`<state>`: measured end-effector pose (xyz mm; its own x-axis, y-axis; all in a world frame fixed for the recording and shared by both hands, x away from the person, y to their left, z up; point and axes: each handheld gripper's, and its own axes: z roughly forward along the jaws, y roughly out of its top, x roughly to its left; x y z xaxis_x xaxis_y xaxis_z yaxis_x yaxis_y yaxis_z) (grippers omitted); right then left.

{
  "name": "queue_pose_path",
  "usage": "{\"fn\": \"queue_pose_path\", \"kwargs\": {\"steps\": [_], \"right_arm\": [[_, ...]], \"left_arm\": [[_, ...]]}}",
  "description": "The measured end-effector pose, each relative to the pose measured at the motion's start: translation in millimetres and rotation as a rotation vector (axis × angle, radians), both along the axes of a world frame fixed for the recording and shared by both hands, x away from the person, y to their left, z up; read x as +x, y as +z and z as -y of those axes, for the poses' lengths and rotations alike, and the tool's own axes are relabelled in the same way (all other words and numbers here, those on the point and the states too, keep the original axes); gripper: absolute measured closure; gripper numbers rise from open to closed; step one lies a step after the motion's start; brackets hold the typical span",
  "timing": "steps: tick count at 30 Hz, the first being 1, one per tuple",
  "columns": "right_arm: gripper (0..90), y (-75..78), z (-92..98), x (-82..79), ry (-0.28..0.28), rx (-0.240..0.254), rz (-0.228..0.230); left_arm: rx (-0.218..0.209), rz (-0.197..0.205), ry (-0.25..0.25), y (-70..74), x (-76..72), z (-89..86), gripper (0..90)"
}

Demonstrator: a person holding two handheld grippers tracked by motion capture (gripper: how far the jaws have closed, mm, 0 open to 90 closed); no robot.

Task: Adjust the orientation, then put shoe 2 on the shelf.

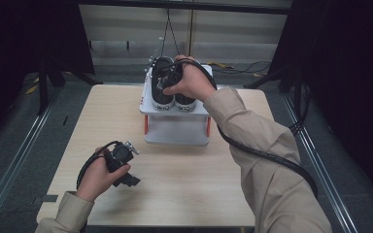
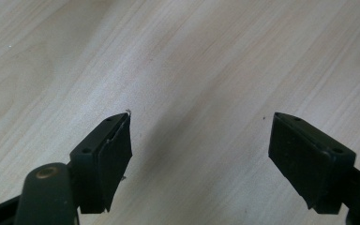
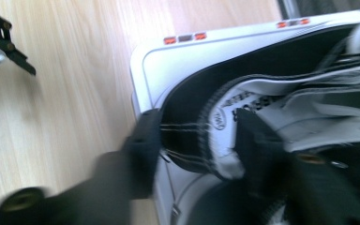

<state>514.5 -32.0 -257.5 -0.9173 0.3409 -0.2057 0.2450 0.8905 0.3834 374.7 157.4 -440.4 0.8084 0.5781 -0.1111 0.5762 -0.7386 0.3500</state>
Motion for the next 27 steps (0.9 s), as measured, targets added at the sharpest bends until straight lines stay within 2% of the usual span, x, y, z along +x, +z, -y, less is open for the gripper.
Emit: {"fn": "queue_pose_path", "kwargs": {"steps": [1, 2, 3, 4, 5, 7, 11, 12, 14, 15, 16, 19, 20, 21, 22, 27], "right_arm": [[44.2, 0.0, 0.0, 0.0, 0.0, 0.0, 0.0], [37.0, 5.3, 7.8, -0.8, -0.014, 0.024, -0.022], [37.0, 5.3, 7.8, -0.8, -0.014, 0.024, -0.022], [33.5, 10.5, 14.9, -5.2, -0.042, 0.04, -0.03], [32.8, 12.0, 17.6, -7.0, -0.042, 0.043, -0.034], [30.4, 16.3, 25.5, -12.0, -0.044, 0.078, -0.029], [28.6, 21.0, 37.1, -22.0, -0.05, 0.085, -0.038], [24.0, 21.7, 47.6, -30.6, -0.064, 0.101, -0.046], [23.7, 19.7, 55.3, -37.5, -0.061, 0.113, -0.001], [23.7, 19.7, 55.3, -37.5, -0.061, 0.113, -0.001], [23.6, 16.4, 65.0, -44.1, -0.082, 0.157, 0.029], [26.5, 16.8, 74.5, -46.9, -0.091, 0.181, 0.046], [28.4, 21.3, 77.9, -48.6, -0.092, 0.207, 0.086], [28.0, 24.3, 79.4, -49.2, -0.086, 0.229, 0.094], [26.1, 28.1, 80.9, -49.0, -0.091, 0.245, 0.088], [26.3, 35.9, 82.7, -50.8, -0.097, 0.22, 0.063]], "left_arm": [[0.0, 0.0, 0.0, 0.0, 0.0, 0.0, 21.3], [0.0, 0.003, 0.0, 0.0, 0.1, 0.1, 21.3], [0.0, 0.003, 0.0, 0.0, 0.1, 0.1, 21.4], [0.002, 0.001, 0.002, 0.2, -0.2, -0.1, 21.3], [0.004, 0.004, 0.001, 0.2, 0.0, -0.1, 21.4], [0.001, 0.003, 0.003, 0.4, 0.0, 0.0, 21.3], [0.001, 0.002, 0.004, 2.2, -0.1, -0.1, 21.4], [-0.003, 0.007, 0.008, 2.6, -0.3, 0.0, 21.3], [0.0, 0.005, 0.006, 2.3, -0.3, -0.5, 21.3], [0.0, 0.005, 0.006, 2.3, -0.3, -0.5, 21.3], [0.003, 0.004, 0.002, 2.0, -0.1, -0.9, 21.3], [0.003, 0.001, 0.007, 1.6, -0.9, -1.6, 21.3], [0.001, 0.005, 0.017, 1.1, -1.6, -1.9, 21.4], [0.001, 0.005, 0.017, 1.1, -1.6, -1.9, 21.3], [0.008, -0.002, 0.016, 0.0, -1.3, -2.1, 21.3], [0.015, -0.003, 0.014, -1.0, -2.4, -1.5, 21.3]]}}
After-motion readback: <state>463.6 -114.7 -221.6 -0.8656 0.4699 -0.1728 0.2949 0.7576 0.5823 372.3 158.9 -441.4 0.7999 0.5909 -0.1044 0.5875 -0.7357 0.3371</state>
